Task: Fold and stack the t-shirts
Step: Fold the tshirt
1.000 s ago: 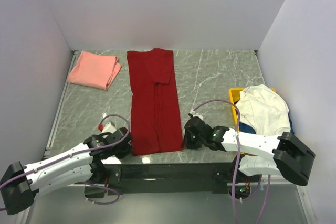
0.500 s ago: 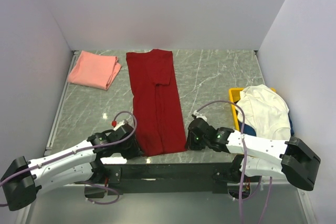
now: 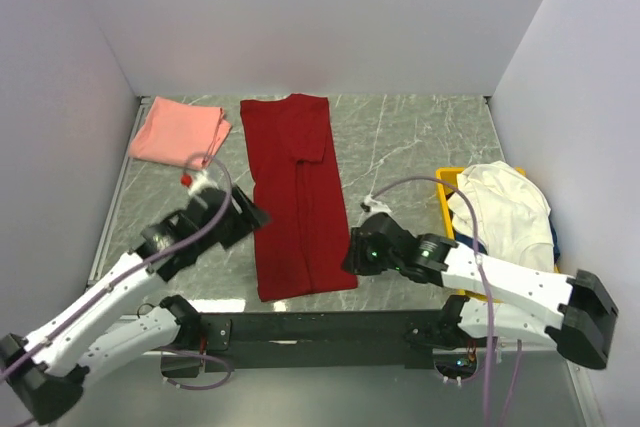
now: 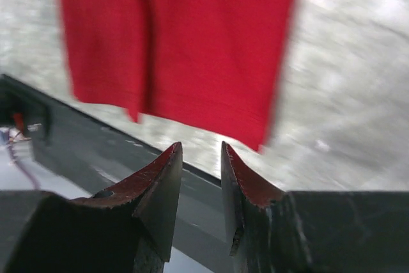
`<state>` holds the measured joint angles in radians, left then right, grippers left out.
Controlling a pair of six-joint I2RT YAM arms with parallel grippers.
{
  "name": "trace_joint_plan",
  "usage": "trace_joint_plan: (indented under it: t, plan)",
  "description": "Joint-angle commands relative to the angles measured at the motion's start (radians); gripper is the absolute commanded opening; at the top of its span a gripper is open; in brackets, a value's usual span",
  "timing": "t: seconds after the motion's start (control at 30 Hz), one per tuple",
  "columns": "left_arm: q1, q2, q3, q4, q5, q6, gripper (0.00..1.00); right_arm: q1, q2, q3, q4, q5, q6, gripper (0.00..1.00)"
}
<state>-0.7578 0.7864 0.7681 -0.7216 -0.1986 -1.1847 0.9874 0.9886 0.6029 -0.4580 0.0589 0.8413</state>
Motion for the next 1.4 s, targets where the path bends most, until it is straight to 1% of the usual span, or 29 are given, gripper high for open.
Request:
trace_joint_plan:
  t: [0.0, 0.03, 0.07, 0.1, 0.13, 0.17, 0.2, 0.23, 0.27, 0.3, 0.33, 0.37, 0.4, 0.43, 0.47, 0.5, 0.57, 0.6, 0.7, 0.8, 0.93, 1.13, 1.27, 1.33, 1.37]
  plan:
    - [0.233, 0.103, 0.065, 0.147, -0.023, 0.207, 0.69, 0.042, 0.1, 0.096, 0.096, -0.016, -0.031, 0.38]
    - [0.297, 0.185, 0.091, 0.196, 0.013, 0.232, 0.68, 0.048, 0.166, 0.113, 0.108, -0.018, -0.033, 0.38]
    - [0.399, 0.233, 0.106, 0.294, 0.046, 0.282, 0.67, 0.054, 0.197, 0.145, 0.125, -0.021, -0.039, 0.38]
    - [0.437, 0.287, 0.129, 0.347, 0.086, 0.31, 0.63, 0.065, 0.228, 0.161, 0.134, -0.021, -0.044, 0.38]
    - [0.466, 0.403, 0.202, 0.364, 0.079, 0.325, 0.62, 0.068, 0.278, 0.176, 0.143, -0.021, -0.047, 0.38]
    - [0.506, 0.46, 0.239, 0.411, 0.073, 0.361, 0.6, 0.069, 0.303, 0.201, 0.159, -0.021, -0.051, 0.38]
    - [0.52, 0.515, 0.275, 0.439, 0.082, 0.382, 0.57, 0.071, 0.324, 0.213, 0.165, -0.024, -0.054, 0.38]
    - [0.531, 0.613, 0.337, 0.467, 0.094, 0.398, 0.55, 0.073, 0.364, 0.224, 0.171, -0.022, -0.059, 0.38]
    - [0.544, 0.658, 0.367, 0.52, 0.114, 0.431, 0.53, 0.071, 0.381, 0.241, 0.177, -0.022, -0.056, 0.38]
    - [0.549, 0.704, 0.397, 0.534, 0.14, 0.445, 0.51, 0.073, 0.395, 0.248, 0.183, -0.024, -0.056, 0.38]
    - [0.554, 0.793, 0.46, 0.542, 0.14, 0.464, 0.49, 0.073, 0.416, 0.253, 0.191, -0.027, -0.053, 0.39]
    - [0.555, 0.839, 0.491, 0.541, 0.137, 0.465, 0.49, 0.073, 0.427, 0.255, 0.205, -0.028, -0.05, 0.4]
    - [0.56, 0.887, 0.557, 0.534, 0.152, 0.468, 0.48, 0.071, 0.436, 0.258, 0.209, -0.033, -0.047, 0.4]
    - [0.571, 0.972, 0.588, 0.531, 0.165, 0.473, 0.46, 0.074, 0.458, 0.261, 0.216, -0.039, -0.042, 0.41]
    - [0.574, 1.014, 0.617, 0.53, 0.174, 0.476, 0.44, 0.074, 0.467, 0.262, 0.226, -0.05, -0.041, 0.41]
    - [0.577, 1.089, 0.675, 0.528, 0.189, 0.479, 0.42, 0.077, 0.479, 0.264, 0.229, -0.053, -0.038, 0.41]
    - [0.58, 1.154, 0.727, 0.533, 0.192, 0.499, 0.41, 0.082, 0.489, 0.262, 0.239, -0.056, -0.033, 0.41]
    - [0.58, 1.212, 0.778, 0.533, 0.209, 0.511, 0.41, 0.083, 0.492, 0.258, 0.242, -0.056, -0.028, 0.41]
    - [0.58, 1.295, 0.864, 0.524, 0.222, 0.536, 0.4, 0.091, 0.507, 0.258, 0.243, -0.05, -0.024, 0.42]
    - [0.581, 1.401, 0.917, 0.51, 0.234, 0.543, 0.37, 0.099, 0.525, 0.252, 0.24, -0.053, -0.016, 0.42]
    - [0.58, 1.452, 0.948, 0.499, 0.231, 0.548, 0.36, 0.12, 0.539, 0.248, 0.262, -0.056, 0.001, 0.43]
    - [0.58, 1.504, 0.974, 0.479, 0.222, 0.556, 0.34, 0.172, 0.578, 0.273, 0.249, -0.042, 0.024, 0.43]
    - [0.581, 1.533, 1.001, 0.452, 0.211, 0.562, 0.33, 0.18, 0.573, 0.264, 0.231, -0.024, 0.038, 0.34]
    - [0.581, 1.544, 1.013, 0.445, 0.211, 0.563, 0.33, 0.18, 0.561, 0.252, 0.225, -0.019, 0.042, 0.17]
    - [0.583, 1.547, 1.016, 0.444, 0.211, 0.565, 0.33, 0.18, 0.556, 0.248, 0.222, -0.018, 0.044, 0.11]
